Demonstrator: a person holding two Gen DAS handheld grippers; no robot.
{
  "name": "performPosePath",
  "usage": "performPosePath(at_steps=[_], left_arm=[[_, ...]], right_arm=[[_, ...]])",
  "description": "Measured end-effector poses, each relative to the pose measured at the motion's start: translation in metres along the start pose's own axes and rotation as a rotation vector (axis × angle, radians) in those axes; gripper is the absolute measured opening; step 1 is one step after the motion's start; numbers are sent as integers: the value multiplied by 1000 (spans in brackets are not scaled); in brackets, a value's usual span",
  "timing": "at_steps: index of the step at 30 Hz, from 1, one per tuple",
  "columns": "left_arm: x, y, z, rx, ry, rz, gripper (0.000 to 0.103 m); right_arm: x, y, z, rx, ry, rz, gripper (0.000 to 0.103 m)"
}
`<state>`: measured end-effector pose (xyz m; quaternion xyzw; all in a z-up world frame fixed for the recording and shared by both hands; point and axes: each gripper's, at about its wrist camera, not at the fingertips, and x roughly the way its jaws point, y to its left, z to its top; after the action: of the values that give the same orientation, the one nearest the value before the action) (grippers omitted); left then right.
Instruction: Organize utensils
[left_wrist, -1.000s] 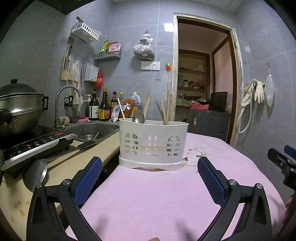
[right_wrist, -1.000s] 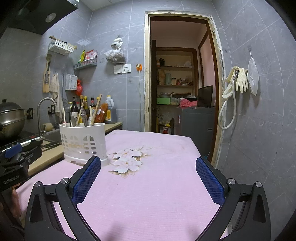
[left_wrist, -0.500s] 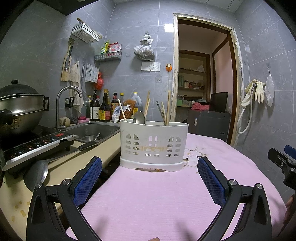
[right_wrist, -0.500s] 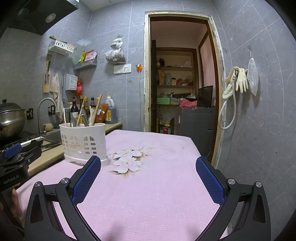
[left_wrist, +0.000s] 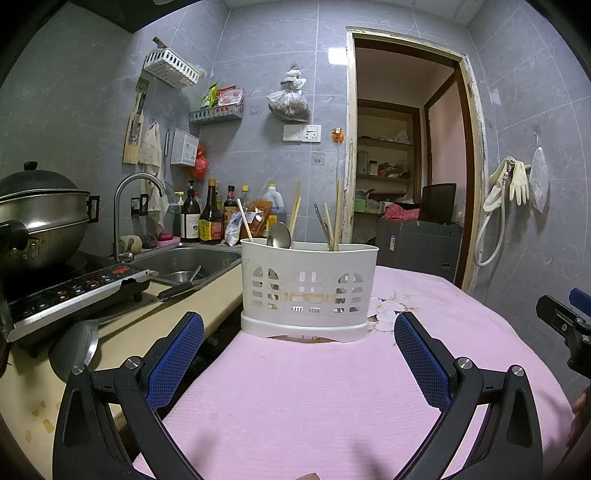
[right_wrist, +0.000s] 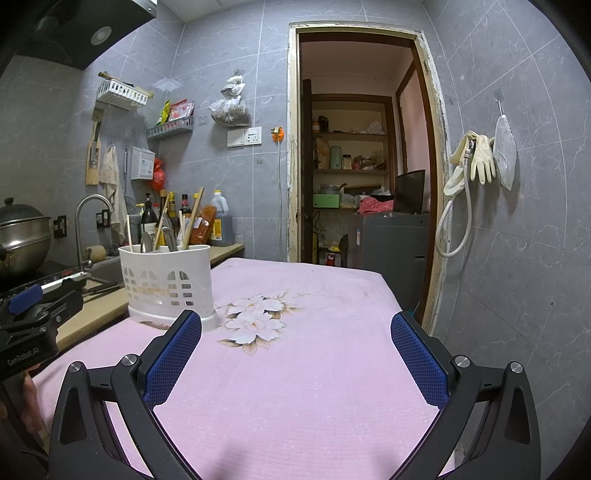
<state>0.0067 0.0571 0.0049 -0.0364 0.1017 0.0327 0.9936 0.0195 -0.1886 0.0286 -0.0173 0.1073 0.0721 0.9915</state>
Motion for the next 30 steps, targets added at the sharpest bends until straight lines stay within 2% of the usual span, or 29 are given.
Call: performPosePath(at_steps=[30], left_arm=[[-1,-1,2,0,-4,2,101]], right_arm=[[0,-1,0,0,0,0,103]])
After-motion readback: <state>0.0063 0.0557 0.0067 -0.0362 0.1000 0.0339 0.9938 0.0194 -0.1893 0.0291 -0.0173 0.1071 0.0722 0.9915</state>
